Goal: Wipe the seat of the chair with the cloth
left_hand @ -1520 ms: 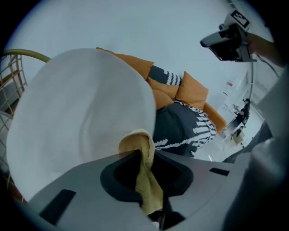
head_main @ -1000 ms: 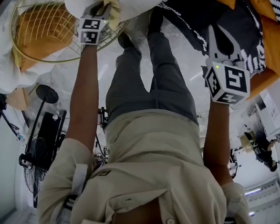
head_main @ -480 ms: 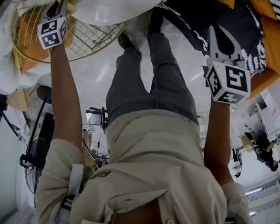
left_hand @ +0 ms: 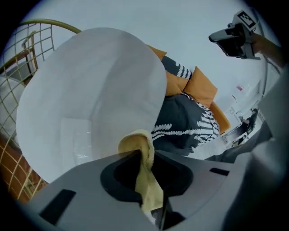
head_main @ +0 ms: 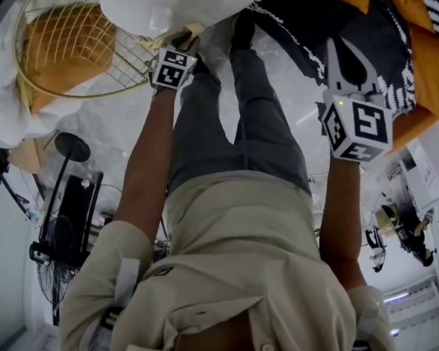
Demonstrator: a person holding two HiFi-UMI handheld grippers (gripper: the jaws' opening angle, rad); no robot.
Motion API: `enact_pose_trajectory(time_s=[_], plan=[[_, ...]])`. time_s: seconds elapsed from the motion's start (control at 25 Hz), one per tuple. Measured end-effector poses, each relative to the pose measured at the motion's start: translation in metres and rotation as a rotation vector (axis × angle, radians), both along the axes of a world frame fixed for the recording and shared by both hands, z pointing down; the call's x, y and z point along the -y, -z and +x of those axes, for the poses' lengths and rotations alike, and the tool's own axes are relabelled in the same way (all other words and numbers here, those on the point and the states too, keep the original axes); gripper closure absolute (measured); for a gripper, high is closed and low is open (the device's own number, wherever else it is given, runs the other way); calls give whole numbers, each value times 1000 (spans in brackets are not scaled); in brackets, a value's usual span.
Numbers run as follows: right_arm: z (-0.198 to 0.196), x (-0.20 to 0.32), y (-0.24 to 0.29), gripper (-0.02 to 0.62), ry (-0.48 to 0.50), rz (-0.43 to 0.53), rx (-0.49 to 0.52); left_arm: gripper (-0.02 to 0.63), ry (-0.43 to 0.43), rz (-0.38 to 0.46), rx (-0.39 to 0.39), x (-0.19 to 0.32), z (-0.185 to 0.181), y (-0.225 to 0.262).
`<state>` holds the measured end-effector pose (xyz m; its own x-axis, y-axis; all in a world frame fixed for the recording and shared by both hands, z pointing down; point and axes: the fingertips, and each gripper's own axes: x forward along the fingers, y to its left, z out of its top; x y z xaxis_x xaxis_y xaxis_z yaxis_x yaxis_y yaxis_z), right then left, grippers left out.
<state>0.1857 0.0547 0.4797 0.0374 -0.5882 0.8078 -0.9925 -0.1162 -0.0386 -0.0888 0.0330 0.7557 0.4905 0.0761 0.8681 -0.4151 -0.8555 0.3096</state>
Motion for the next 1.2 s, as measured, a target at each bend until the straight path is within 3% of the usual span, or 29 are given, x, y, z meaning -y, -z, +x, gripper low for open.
enact_pose_trajectory(time_s=[0.16,0.28,0.44,0.64,0.8,0.92,1.2], plan=[[-1,-1,-2,568,-1,-4,3,529,-7,-1,-14,1,7,3],[-2,0,-3,568,-2,-4,7,529,-23,63,-37,34,8,15],[-1,3,-2,568,-6,3,11,529,95,214,-72,128,-2,58],[7,-1,1,568,-20,4,8,529,202,474,-99,260,-25,126],[14,-5,1,568,-38,4,9,529,206,586,-123,297,-17,172],[17,-6,0,568,-45,4,10,529,156,565,-110,280,-2,163],[18,-6,-6,568,-48,-4,12,529,119,330,-118,174,49,87]])
